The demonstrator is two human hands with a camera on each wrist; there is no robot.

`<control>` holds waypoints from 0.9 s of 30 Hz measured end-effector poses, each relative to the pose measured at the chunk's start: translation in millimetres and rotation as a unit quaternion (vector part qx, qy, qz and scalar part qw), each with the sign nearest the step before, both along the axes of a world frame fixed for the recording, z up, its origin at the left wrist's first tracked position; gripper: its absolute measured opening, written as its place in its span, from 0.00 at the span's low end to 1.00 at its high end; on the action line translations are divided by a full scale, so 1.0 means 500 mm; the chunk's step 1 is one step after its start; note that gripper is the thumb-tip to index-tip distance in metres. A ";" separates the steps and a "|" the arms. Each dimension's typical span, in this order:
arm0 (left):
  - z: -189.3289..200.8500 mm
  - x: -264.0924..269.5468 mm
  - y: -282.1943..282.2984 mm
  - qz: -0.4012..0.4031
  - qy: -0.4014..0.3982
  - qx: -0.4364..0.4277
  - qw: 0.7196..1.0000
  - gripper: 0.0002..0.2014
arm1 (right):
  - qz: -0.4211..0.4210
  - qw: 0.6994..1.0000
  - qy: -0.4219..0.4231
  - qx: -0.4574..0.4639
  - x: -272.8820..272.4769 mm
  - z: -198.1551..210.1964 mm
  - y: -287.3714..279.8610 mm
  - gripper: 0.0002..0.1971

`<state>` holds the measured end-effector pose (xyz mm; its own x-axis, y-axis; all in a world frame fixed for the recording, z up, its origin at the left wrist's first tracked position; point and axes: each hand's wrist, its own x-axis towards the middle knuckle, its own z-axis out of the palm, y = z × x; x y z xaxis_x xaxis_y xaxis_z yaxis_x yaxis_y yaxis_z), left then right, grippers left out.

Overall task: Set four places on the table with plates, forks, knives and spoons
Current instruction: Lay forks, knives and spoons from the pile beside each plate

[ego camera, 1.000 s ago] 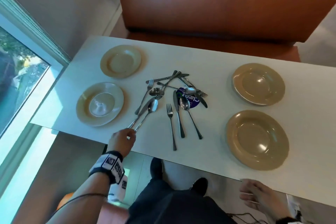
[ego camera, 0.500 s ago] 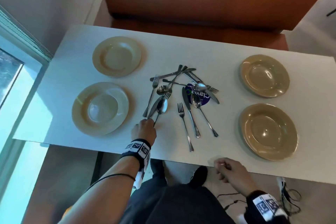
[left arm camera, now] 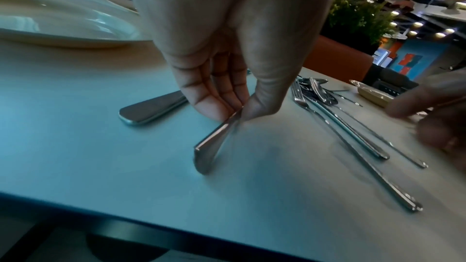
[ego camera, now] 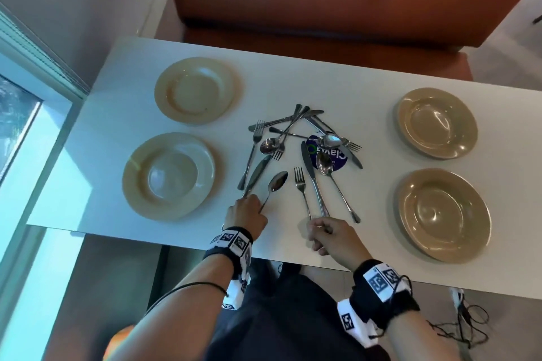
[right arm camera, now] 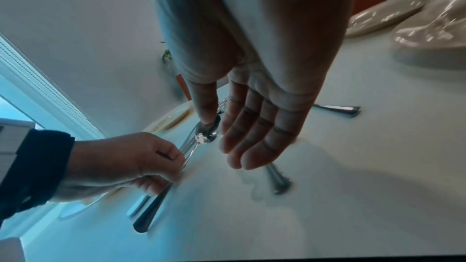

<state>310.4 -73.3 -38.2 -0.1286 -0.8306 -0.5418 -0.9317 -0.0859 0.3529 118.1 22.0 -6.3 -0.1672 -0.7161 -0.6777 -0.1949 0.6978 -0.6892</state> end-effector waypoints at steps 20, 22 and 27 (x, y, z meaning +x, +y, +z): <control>0.082 -0.009 0.047 0.087 0.227 0.036 0.969 0.03 | -0.039 0.976 -0.214 0.009 0.042 -0.004 -0.106 0.06; 0.062 0.003 0.039 0.103 0.189 -0.015 0.976 0.07 | -0.044 0.979 -0.201 0.007 0.037 -0.008 -0.107 0.05; 0.015 0.039 0.018 0.090 0.011 -0.110 0.990 0.16 | -0.044 0.982 -0.183 0.014 0.024 -0.027 -0.104 0.04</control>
<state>329.8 -64.1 -30.4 0.0223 -0.9388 -0.3437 -0.8999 -0.1686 0.4022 130.1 -29.8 -19.6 0.0318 -0.6902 -0.7230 0.1245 0.7204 -0.6823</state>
